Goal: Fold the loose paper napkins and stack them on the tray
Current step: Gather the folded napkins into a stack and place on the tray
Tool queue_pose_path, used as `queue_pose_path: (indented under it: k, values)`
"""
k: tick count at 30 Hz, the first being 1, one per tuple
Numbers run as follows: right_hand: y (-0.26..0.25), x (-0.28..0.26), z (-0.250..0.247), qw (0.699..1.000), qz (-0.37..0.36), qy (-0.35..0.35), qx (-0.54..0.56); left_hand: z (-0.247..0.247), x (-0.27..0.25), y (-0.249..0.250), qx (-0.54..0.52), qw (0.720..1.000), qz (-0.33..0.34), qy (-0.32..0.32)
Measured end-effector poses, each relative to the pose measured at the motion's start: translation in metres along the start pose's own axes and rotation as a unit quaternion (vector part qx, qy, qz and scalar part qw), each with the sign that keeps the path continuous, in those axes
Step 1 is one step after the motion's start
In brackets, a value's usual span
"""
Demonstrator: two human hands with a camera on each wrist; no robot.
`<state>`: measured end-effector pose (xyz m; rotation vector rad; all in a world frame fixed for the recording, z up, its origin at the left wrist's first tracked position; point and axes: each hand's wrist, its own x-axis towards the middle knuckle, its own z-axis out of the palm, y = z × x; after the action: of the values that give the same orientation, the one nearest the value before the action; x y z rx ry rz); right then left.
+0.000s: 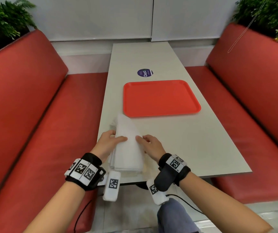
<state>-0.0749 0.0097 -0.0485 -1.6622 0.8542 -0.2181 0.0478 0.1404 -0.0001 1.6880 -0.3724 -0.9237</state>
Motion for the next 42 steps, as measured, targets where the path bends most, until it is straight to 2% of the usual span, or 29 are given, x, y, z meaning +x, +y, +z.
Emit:
queue_pose_path:
  k: [4, 6, 8, 12, 15, 17, 21, 24, 27, 32, 37, 39, 42]
  values:
    - [-0.032, 0.011, -0.029, 0.993, 0.033, -0.038, 0.109, 0.009, 0.015, 0.036, -0.021, 0.999, 0.029, -0.036]
    - [-0.052, 0.020, -0.045, 0.985, 0.045, -0.050, 0.158, 0.016, 0.028, 0.053, -0.025, 0.998, 0.051, -0.030]
    - [-0.065, 0.037, -0.059, 0.985, 0.046, -0.043, 0.163, 0.023, 0.043, 0.064, -0.031, 0.997, 0.061, -0.022]
    - [-0.068, 0.080, -0.070, 0.990, 0.059, -0.040, 0.119, 0.038, 0.087, 0.061, -0.049, 0.998, -0.001, -0.037]
    - [-0.069, 0.117, -0.066, 0.995, 0.019, -0.062, 0.070, 0.050, 0.126, 0.056, -0.010, 0.999, -0.034, -0.012]
    - [-0.076, 0.141, -0.063, 0.996, -0.001, -0.061, 0.068, 0.055, 0.159, 0.058, 0.018, 1.000, -0.020, 0.007]
    - [-0.092, 0.191, -0.065, 0.997, -0.024, -0.025, 0.065, 0.059, 0.190, 0.092, 0.064, 0.996, 0.042, 0.048]
    - [-0.095, 0.222, -0.068, 1.000, -0.014, 0.010, 0.021, 0.053, 0.215, 0.103, 0.086, 0.993, 0.044, 0.066]
    - [-0.083, 0.249, -0.066, 0.998, 0.014, 0.011, -0.056, 0.047, 0.244, 0.099, 0.132, 0.990, 0.019, 0.051]
    - [-0.058, 0.270, -0.059, 0.984, 0.055, -0.026, -0.168, 0.043, 0.263, 0.090, 0.172, 0.984, -0.024, 0.038]
    - [-0.045, 0.277, -0.057, 0.976, 0.064, -0.028, -0.206, 0.045, 0.268, 0.084, 0.205, 0.977, -0.019, 0.057]
    - [-0.043, 0.280, -0.058, 0.972, 0.051, -0.005, -0.231, 0.044, 0.268, 0.085, 0.179, 0.981, -0.008, 0.078]
    - [-0.041, 0.279, -0.060, 0.964, 0.032, 0.029, -0.263, 0.042, 0.269, 0.085, 0.094, 0.992, -0.044, 0.073]
